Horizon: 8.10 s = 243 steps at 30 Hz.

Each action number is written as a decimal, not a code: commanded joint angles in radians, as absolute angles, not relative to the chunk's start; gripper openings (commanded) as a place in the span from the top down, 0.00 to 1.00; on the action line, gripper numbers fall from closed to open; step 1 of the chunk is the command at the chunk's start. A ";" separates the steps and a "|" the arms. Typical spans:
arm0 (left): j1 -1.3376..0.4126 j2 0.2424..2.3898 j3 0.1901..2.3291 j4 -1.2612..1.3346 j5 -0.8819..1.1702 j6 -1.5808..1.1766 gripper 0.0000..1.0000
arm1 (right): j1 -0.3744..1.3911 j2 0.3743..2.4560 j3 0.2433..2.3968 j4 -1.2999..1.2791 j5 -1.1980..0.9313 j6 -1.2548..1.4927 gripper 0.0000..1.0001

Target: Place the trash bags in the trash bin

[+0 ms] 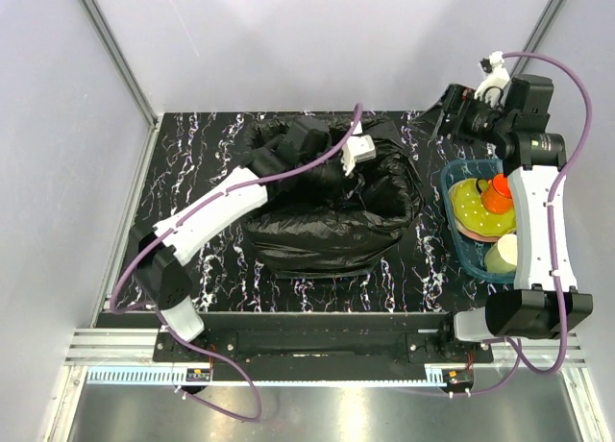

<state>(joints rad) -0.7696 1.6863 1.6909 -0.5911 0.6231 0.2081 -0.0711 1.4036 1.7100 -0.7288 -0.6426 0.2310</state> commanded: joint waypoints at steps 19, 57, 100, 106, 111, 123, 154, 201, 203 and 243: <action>-0.787 1.948 1.588 -0.613 0.554 0.305 0.45 | -0.072 1.393 1.509 -0.483 -0.931 0.489 0.13; -0.787 2.137 1.825 -1.173 0.313 0.453 0.39 | -0.006 1.433 1.525 -0.528 -0.907 0.355 0.21; -0.635 1.529 1.918 -0.881 0.637 0.449 0.25 | 0.101 1.382 1.597 -0.641 -0.634 0.161 0.29; -0.543 1.433 1.835 -0.732 0.673 0.266 0.26 | 0.103 1.368 1.629 -0.641 -0.637 0.091 0.21; -0.471 1.352 1.782 -0.620 0.949 0.209 0.48 | 0.103 1.374 1.684 -0.663 -0.611 0.048 0.19; -0.735 1.402 1.743 -0.956 0.818 0.402 0.54 | 0.103 1.400 1.744 -0.687 -0.649 0.043 0.17; -0.727 1.474 2.175 -1.239 0.668 0.676 0.22 | 0.130 1.365 1.763 -0.732 -0.589 -0.086 0.17; -1.137 1.364 1.684 -1.020 0.238 0.531 0.45 | 0.066 1.439 0.881 -0.327 -0.623 0.284 0.62; -1.135 1.362 1.661 -1.017 0.224 0.531 0.48 | 0.066 1.433 0.890 -0.342 -0.624 0.281 0.55; -0.584 1.640 2.032 -0.966 0.319 0.900 0.28 | -0.041 1.344 1.261 -0.535 -0.558 0.083 0.00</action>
